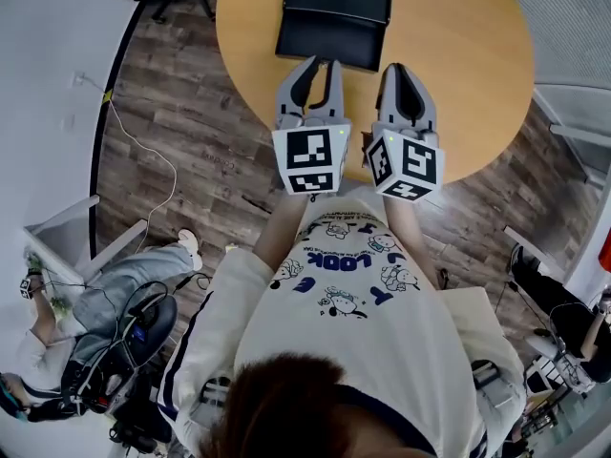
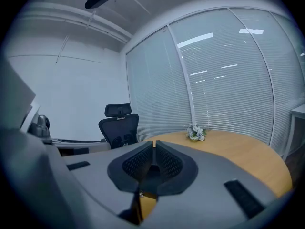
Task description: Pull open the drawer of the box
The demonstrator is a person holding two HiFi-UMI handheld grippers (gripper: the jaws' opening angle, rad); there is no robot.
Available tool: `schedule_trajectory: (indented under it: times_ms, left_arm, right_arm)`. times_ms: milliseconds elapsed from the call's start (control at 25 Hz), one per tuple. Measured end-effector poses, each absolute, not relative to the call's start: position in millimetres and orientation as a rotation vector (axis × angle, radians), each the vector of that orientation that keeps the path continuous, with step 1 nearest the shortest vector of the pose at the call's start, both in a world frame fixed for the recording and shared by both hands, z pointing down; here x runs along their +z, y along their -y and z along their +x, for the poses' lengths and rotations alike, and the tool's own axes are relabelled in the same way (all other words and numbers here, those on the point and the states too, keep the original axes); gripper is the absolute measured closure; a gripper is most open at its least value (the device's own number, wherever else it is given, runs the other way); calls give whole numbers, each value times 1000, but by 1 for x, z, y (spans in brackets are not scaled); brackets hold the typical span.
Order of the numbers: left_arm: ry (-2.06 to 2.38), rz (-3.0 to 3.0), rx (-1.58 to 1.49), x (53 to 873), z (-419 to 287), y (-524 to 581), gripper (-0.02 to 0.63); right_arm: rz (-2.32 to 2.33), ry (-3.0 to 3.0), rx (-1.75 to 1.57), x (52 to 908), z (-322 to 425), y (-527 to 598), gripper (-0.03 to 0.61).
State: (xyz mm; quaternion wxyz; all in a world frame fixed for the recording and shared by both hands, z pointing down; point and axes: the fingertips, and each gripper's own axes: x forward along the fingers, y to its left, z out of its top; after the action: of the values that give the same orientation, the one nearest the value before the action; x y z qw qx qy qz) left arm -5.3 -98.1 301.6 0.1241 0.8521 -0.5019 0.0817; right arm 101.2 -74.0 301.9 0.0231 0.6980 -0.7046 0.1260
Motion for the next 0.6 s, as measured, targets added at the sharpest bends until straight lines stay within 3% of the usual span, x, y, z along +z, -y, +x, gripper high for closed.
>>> schedule_trajectory:
  times_ms: [600]
  left_arm:
    - [1507, 2540, 169, 271, -7, 89, 537]
  right_arm:
    - [2178, 2234, 285, 275, 95, 66, 541]
